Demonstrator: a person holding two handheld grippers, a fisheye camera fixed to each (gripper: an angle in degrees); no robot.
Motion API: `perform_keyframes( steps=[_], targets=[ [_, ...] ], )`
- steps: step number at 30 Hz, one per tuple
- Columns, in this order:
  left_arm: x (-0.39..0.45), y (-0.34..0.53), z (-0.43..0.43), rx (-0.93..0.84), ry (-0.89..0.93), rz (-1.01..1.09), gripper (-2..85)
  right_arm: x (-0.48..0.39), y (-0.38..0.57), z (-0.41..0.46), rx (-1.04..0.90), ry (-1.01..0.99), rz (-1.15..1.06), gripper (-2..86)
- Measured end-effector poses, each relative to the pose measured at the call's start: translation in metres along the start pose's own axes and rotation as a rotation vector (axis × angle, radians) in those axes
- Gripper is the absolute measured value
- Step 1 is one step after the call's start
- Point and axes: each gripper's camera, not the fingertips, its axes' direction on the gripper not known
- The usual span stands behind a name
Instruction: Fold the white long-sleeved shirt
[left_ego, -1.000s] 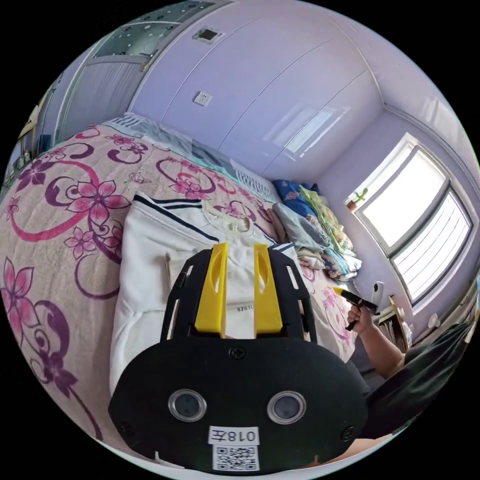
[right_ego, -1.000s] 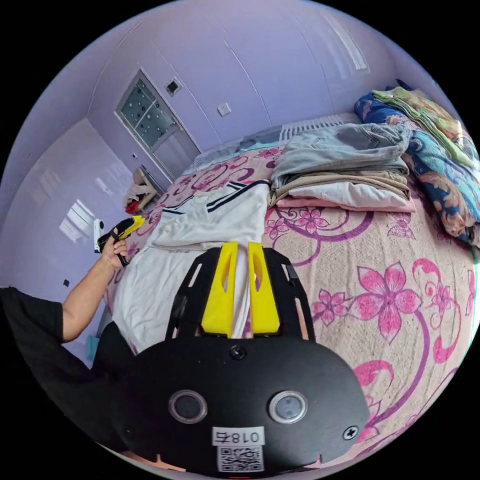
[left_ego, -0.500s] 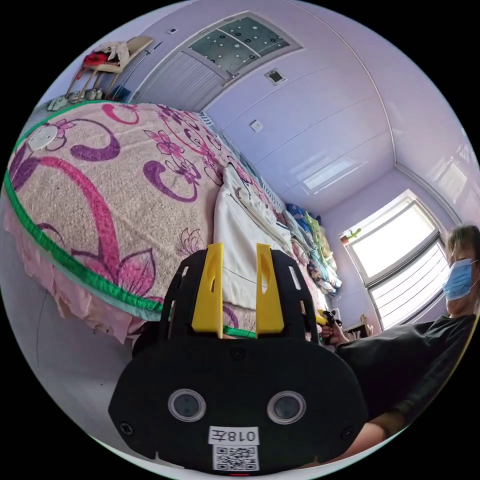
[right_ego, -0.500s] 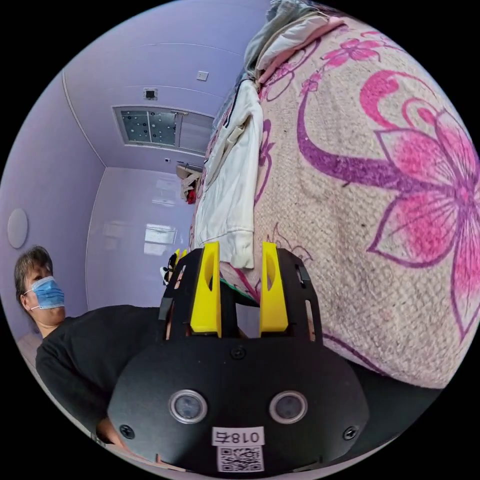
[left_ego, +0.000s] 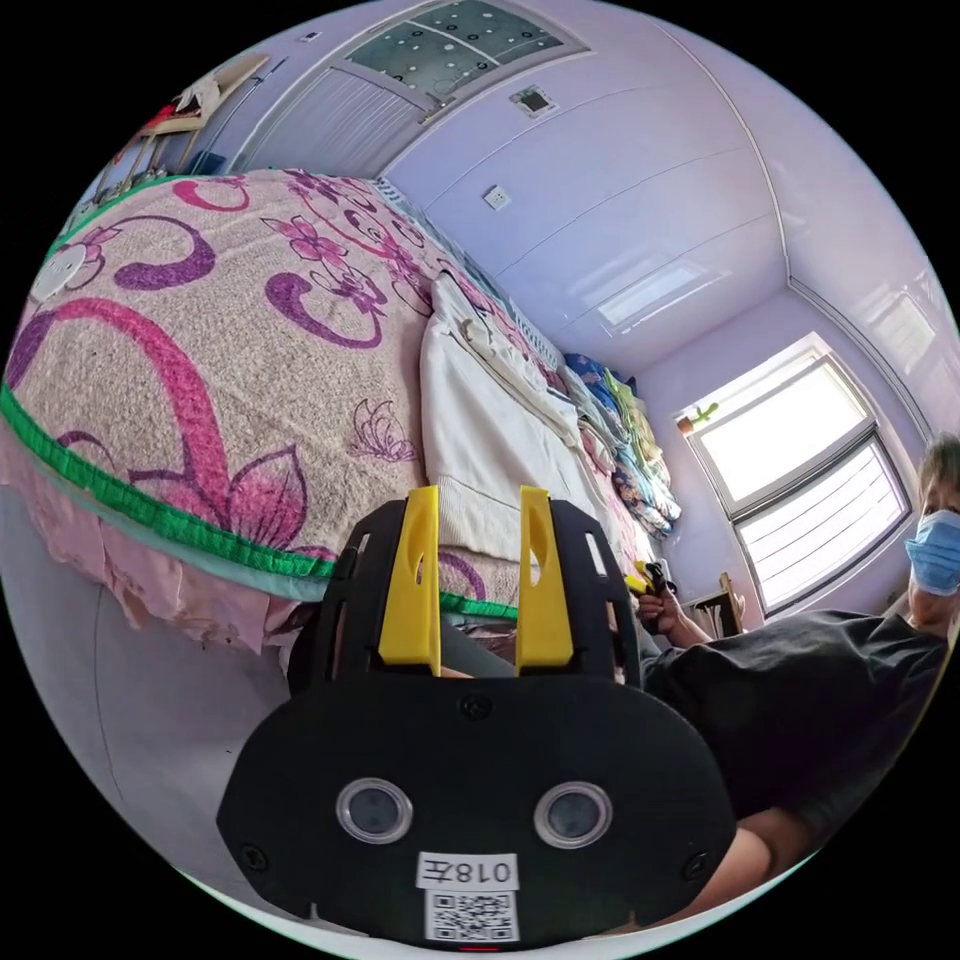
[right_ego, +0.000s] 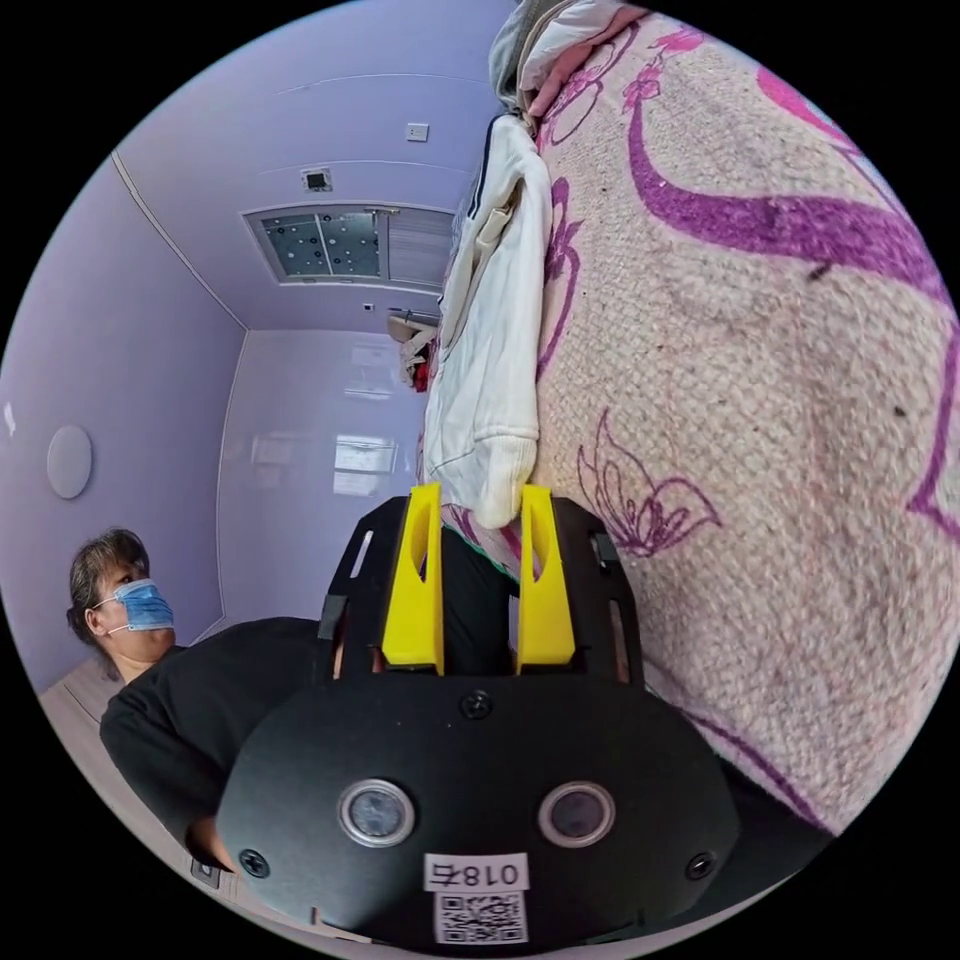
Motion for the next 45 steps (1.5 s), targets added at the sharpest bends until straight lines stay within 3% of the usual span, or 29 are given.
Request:
perform_keyframes(
  steps=[10, 21, 32, 45],
  targets=[
    [-0.024, -0.004, 0.06, -0.192, -0.178, 0.038, 11.5, 0.009, 0.021, -0.029, 0.04, 0.047, 0.028, 8.0],
    [-0.1, 0.034, 0.066, -0.065, 0.149, -0.156, 12.7, 0.019, 0.029, -0.027, 0.052, -0.008, 0.032, 8.3],
    [-0.125, 0.031, 0.086, -0.167, 0.243, -0.124, 14.2, 0.024, 0.041, -0.022, 0.062, -0.012, 0.034, 8.1],
    [-0.166, 0.064, 0.086, -0.042, 0.444, -0.147, 11.2, 0.025, 0.057, -0.018, 0.097, -0.025, 0.038, 8.8]
  ],
)
